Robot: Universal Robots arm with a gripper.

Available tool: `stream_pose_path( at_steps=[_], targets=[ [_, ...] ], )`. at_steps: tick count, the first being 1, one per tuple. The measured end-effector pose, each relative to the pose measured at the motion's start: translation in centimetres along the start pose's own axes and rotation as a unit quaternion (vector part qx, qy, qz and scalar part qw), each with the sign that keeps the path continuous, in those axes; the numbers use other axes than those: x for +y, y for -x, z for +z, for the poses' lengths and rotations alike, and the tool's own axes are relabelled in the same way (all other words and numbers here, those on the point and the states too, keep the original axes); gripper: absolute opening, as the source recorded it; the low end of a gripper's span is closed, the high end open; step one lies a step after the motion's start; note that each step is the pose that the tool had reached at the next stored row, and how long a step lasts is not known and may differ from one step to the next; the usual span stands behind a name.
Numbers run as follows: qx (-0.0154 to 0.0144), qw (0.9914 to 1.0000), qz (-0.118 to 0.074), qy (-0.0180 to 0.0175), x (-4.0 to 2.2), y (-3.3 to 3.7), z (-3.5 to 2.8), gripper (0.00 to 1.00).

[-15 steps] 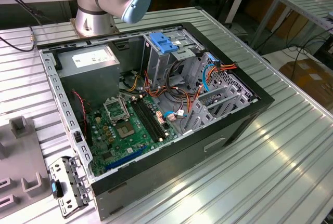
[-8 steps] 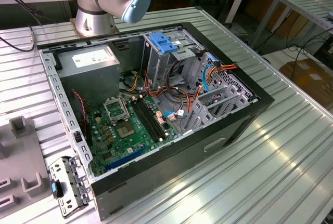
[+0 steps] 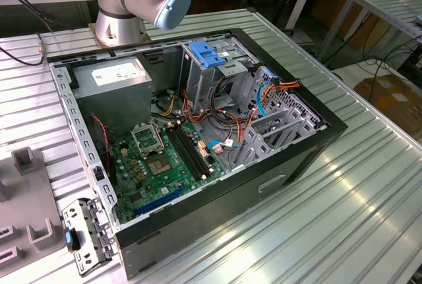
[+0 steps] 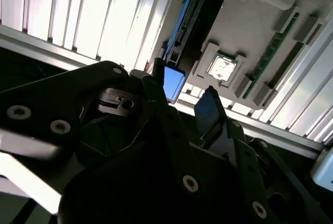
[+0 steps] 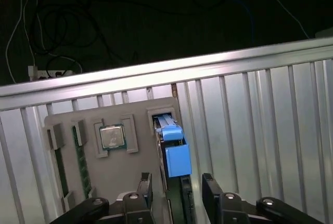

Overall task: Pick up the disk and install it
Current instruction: 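Pick up the disk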

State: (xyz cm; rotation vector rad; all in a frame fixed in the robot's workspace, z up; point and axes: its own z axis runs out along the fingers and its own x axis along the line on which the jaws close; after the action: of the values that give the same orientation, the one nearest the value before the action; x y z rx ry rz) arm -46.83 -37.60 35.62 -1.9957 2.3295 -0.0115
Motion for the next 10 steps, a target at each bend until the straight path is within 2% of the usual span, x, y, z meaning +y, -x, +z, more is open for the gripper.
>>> stream_pose_path(
  at_steps=[1, 2, 4, 6, 9, 10],
  targets=[
    [-0.0006, 1.00000, -0.002, 0.0013, 0.06, -0.01, 0.04, 0.51],
    [-0.0015, 0.99997, -0.006, 0.0042, 0.22, -0.05, 0.11, 0.51],
    [-0.0022, 0.99996, -0.007, 0.0052, 0.34, -0.07, 0.32, 0.51],
    [-0.0017, 0.99994, -0.007, 0.0084, 0.38, -0.08, 0.73, 0.51],
    [-0.0003, 0.99980, -0.009, 0.0180, 0.40, -0.12, 1.30, 0.51],
    [-0.0004, 0.99967, -0.016, 0.0200, 0.41, -0.11, 1.47, 0.51]
  ],
)
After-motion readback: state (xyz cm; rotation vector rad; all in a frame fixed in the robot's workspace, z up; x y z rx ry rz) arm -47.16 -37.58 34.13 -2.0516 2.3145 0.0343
